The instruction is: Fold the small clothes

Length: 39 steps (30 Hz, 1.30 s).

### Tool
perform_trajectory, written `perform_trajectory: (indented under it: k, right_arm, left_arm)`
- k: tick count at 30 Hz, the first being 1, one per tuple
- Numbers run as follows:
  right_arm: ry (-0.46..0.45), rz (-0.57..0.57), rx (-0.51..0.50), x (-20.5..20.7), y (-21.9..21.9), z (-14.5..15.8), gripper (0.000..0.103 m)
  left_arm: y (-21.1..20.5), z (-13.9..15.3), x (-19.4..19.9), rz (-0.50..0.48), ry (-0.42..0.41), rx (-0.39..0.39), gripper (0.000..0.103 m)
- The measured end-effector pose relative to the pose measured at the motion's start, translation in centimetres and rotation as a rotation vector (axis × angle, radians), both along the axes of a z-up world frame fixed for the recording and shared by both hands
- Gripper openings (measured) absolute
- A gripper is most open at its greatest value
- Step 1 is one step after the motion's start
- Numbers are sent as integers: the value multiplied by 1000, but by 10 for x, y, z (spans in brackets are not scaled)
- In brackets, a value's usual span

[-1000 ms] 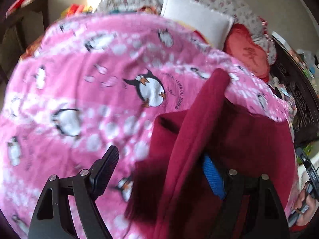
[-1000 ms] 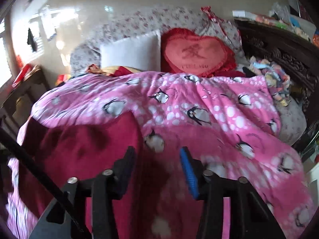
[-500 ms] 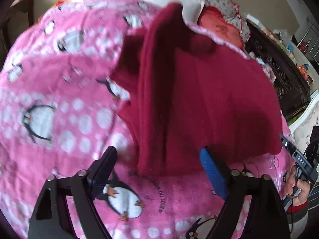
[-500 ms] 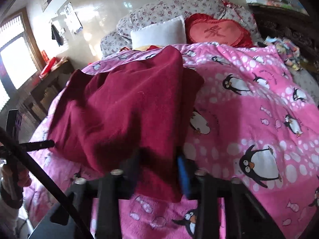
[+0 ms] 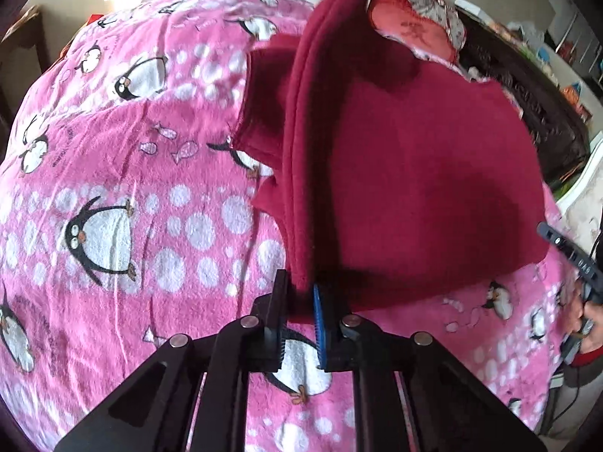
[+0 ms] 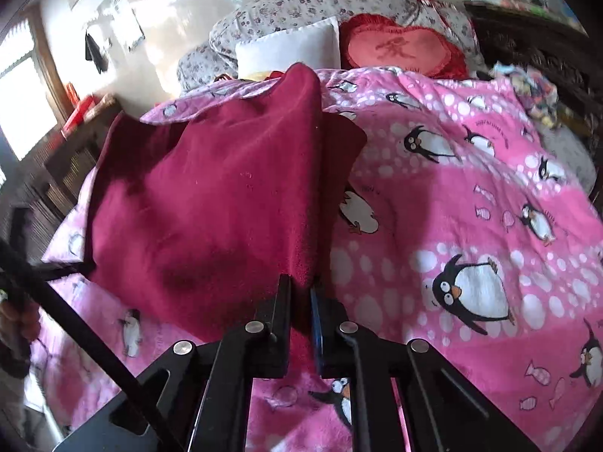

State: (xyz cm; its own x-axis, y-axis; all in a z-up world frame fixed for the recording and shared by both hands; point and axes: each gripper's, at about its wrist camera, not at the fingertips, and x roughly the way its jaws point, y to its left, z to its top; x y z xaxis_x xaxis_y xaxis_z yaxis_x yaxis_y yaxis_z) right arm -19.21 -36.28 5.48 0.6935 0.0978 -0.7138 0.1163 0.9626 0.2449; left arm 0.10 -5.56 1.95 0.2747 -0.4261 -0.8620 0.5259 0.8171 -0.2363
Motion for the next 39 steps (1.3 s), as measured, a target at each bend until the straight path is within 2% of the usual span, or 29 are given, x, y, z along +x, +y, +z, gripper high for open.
perform_trajectory:
  k: [2,4,5,6,7,8,11,13,16,17,20,22,23,24,28,30,32,34,37,39]
  right_arm:
    - [-20,-22,1,-5,0,13,15]
    - [-88,-47,-18,-12,-1,38,17]
    - [-127,-44,-27,-13,1,50,24]
    - [-149,-39,-27,-11,3,58,29]
    - [-165,-28,-22,-4,6,64,44]
    - [-173,-19,-21,5,9,69,53]
    - [-189,0,-46,43,17,73,53]
    - [-185,-2,-76,71,21,71,53]
    - [-149,-40,-93,111,16,59,53]
    - [-137,-53,-92,122,11,54,53]
    - [-42,-137,-182,154,-4,31,48]
    - [0,-154,-144,170,-17,12,49]
    - [-2,-165,-138,173,-21,10,51]
    - [3,-163,-129,176,-25,9,52]
    - [-8,-143,-111,162,-27,24,52]
    - [-36,-114,-102,140,-18,35,52]
    - [-50,-74,-92,119,-4,44,58]
    - [-63,-21,-94,97,12,50,59]
    - [-73,44,-128,77,37,52,58]
    - [-68,90,-115,70,51,46,59]
  left_arm:
    - [4,16,-5,3,-29,11,14]
    - [8,35,-11,9,-111,46,18]
    - [8,46,-13,9,-145,40,25]
    - [5,56,-12,12,-166,24,38]
    - [2,63,-8,23,-175,3,46]
    - [-3,67,-3,35,-180,-6,57]
    - [-23,75,20,85,-204,-12,59]
    - [-43,74,41,114,-239,14,59]
    - [-59,66,78,178,-241,46,59]
    - [-60,59,92,202,-228,61,59]
    - [-64,35,120,233,-185,91,61]
    - [-63,19,133,246,-132,85,67]
    - [-61,16,135,263,-126,76,73]
    - [-60,16,136,277,-135,67,74]
    - [-55,26,124,275,-163,56,74]
    - [-43,37,107,270,-168,44,74]
    - [-37,45,91,242,-176,23,74]
    - [-30,49,67,215,-191,38,74]
    - [-24,44,37,166,-193,57,74]
    - [-19,31,22,162,-166,83,74]
